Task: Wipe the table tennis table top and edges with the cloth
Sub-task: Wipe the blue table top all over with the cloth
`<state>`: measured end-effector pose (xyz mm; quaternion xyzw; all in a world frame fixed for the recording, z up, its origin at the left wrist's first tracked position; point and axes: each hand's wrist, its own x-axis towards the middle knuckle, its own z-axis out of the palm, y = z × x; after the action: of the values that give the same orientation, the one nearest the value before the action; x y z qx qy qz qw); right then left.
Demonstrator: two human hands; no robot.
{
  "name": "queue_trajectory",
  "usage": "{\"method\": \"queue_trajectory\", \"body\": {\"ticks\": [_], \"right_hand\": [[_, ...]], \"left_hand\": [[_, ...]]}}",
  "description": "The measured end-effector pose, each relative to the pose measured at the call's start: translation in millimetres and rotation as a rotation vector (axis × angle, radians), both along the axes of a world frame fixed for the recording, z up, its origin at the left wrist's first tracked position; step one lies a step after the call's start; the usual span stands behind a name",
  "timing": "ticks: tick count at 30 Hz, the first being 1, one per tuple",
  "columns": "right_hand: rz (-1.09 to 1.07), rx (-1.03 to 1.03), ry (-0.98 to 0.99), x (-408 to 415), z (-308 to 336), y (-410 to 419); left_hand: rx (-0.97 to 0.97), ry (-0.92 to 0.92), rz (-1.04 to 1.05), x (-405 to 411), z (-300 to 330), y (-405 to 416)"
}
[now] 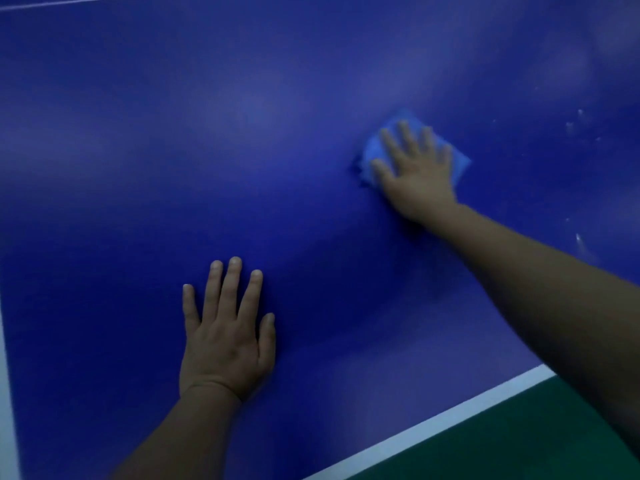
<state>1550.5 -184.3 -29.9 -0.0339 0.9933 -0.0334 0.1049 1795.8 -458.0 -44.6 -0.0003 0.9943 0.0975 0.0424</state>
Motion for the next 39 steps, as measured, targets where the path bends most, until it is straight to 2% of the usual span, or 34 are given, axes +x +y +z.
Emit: {"method": "queue_trajectory", "body": {"ticks": [3, 5, 7, 10, 12, 14, 17, 20, 24, 28, 31, 35, 37, 39], "right_hand": [[-0.328, -0.046, 0.010, -2.7, 4.6, 36.6], [-0.366, -0.051, 0.035, 13.8, 0.0, 10.9], [-0.203, -0.027, 0.052, 35.4, -4.3, -37.6], [0.192, -0.063, 0.019, 58.8, -4.5, -101.3], [0.298, -0.084, 0.003, 40.4, -3.2, -103.2], [0.216, -0.041, 0.021, 0.6, -3.1, -71.3], [-0.126, 0.010, 0.022, -54.0, -0.2, 22.4], [-0.328, -0.022, 0.008, -48.4, 3.7, 98.5], [-0.272, -0.012, 0.028, 59.5, -0.3, 114.5], [-0.132, -0.031, -0.045, 174.8, 1.6, 108.3], [-0.186, -0.030, -0.021, 142.9, 4.9, 109.9], [-0.519, -0.063, 0.036, 77.3, -0.8, 74.7], [-0.438, -0.058, 0.057, 94.5, -4.0, 42.9], [-0.200, -0.051, 0.065, 144.1, -5.3, 23.3]], "left_hand": [[-0.004, 0.000, -0.002, -1.0, 0.0, -0.5], [-0.010, -0.006, -0.001, -1.3, 0.1, -0.7], [-0.016, -0.015, -0.006, -1.6, 0.5, -0.7], [-0.016, -0.004, -0.009, -1.6, -1.5, -0.2], [-0.018, 0.008, -0.007, -1.4, -2.9, 0.5], [-0.025, 0.014, -0.009, -1.4, -3.7, 0.6], [-0.015, 0.009, 0.006, -1.7, -3.0, 1.1], [-0.013, -0.013, 0.009, -1.6, -1.5, 1.6], [-0.005, -0.033, 0.004, -2.1, 1.5, 0.9], [-0.008, -0.074, 0.018, -2.9, 3.3, 1.5], [0.008, -0.088, 0.018, -3.8, 3.9, 0.3], [0.032, -0.086, 0.021, -3.6, 5.2, 0.5], [0.047, -0.089, 0.027, -2.5, 5.3, 1.3], [0.057, -0.076, 0.036, -1.5, 5.2, 0.8]]}}
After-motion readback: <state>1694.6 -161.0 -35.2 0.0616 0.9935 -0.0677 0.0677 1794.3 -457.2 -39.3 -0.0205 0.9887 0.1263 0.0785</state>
